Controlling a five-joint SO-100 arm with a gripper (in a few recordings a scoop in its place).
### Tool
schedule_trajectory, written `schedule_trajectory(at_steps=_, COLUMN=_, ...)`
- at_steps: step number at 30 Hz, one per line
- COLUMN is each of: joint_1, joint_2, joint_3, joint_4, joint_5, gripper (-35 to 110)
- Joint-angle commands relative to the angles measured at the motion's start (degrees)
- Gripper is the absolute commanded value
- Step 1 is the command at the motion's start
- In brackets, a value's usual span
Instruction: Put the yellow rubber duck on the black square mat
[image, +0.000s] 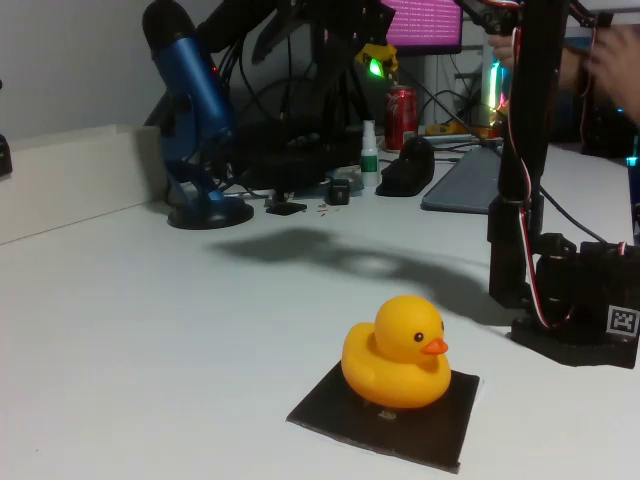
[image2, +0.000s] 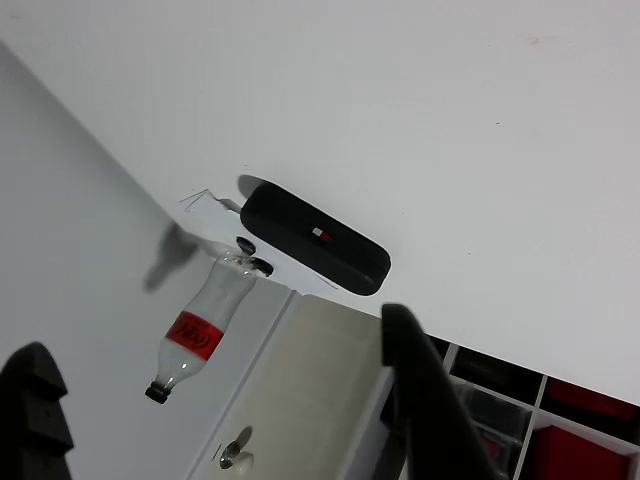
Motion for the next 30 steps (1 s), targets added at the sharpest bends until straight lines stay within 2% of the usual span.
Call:
schedule_trajectory(at_steps=1, joint_1=1.0, joint_2=4.8, joint_3=-1.1, joint_4=2.8, joint_5=1.1, gripper=37)
schedule_trajectory(at_steps=9, joint_1=1.0, joint_2=22.5, joint_3=2.2, joint_4=2.8, joint_5=0.4, gripper=37)
schedule_trajectory(at_steps=16, joint_1=1.0, joint_2=38.8, joint_3=28.3, joint_4=0.1, joint_5=0.4, gripper=37)
schedule_trajectory(at_steps=23, joint_1=1.0, joint_2=53.3, joint_3=57.0, joint_4=-19.8, joint_5=0.3, gripper=37)
schedule_trajectory(at_steps=30, joint_1=1.0, joint_2=55.4, joint_3=82.6, joint_4=-40.5, joint_5=0.4, gripper=37)
